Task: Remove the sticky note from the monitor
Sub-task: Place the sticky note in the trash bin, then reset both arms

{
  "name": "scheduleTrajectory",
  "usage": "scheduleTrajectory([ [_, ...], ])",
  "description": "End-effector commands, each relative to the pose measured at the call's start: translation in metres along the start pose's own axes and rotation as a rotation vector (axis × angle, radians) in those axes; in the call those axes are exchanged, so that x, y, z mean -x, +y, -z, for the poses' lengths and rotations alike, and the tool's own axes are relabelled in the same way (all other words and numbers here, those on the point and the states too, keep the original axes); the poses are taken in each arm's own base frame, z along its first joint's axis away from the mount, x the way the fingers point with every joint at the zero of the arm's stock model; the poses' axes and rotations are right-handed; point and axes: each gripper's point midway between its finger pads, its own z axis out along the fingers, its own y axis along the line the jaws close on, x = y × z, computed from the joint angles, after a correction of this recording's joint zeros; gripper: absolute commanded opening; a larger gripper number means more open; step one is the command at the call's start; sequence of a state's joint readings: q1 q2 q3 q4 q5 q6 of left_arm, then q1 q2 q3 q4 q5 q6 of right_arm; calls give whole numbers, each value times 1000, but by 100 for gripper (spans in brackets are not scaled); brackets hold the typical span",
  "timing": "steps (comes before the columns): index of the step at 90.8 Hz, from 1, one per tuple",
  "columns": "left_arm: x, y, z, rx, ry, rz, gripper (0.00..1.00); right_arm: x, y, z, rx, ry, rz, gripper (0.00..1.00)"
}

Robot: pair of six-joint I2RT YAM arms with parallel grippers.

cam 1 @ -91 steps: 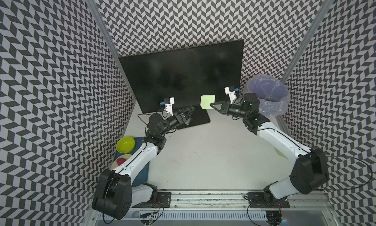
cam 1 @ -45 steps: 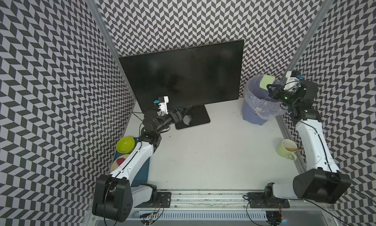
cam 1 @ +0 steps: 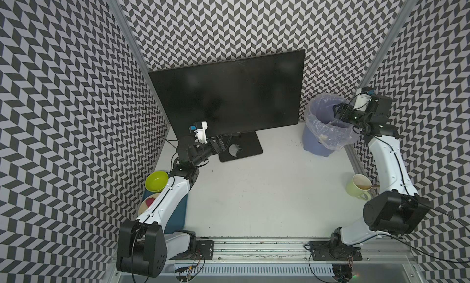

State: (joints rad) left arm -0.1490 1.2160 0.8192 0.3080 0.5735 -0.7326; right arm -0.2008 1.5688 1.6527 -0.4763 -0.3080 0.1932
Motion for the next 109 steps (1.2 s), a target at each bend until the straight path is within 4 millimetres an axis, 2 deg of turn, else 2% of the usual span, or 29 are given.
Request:
scheduleTrajectory([
  [1, 15, -8, 7, 13, -28, -67, 95, 23, 23, 26, 28, -77, 51, 75],
  [8, 18, -1, 9, 49, -33, -84, 95, 16, 40, 34, 87, -83, 40, 76],
  [17, 20, 16, 14, 141, -36, -124, 95, -2, 70, 45, 195, -71, 14, 80],
  [27, 17, 38, 22, 280, -20, -193, 97, -39, 108, 58, 290, -59, 44, 88],
  [30, 15, 45, 26, 320, -19, -212, 98, -58, 123, 61, 315, -49, 64, 90],
  [37, 8, 65, 38, 417, -26, -248, 99, -92, 125, 67, 300, -61, 99, 96],
  [45, -5, 90, 54, 523, -43, -268, 100, -128, 103, 68, 221, -80, 120, 99],
  [62, -38, 133, 79, 654, -78, -293, 100, -162, 49, 76, 32, -268, 234, 99],
  [77, -56, 164, 97, 749, -121, -351, 100, -206, 20, 56, -47, -255, 268, 99],
  [85, -48, 171, 105, 766, -168, -336, 100, -223, 7, 44, -87, -241, 267, 99],
  [104, -22, 178, 106, 826, -219, -494, 100, -233, -11, 29, -144, -342, 304, 99],
  [109, -20, 182, 110, 840, -257, -547, 100, -228, -12, 25, -151, -371, 314, 99],
])
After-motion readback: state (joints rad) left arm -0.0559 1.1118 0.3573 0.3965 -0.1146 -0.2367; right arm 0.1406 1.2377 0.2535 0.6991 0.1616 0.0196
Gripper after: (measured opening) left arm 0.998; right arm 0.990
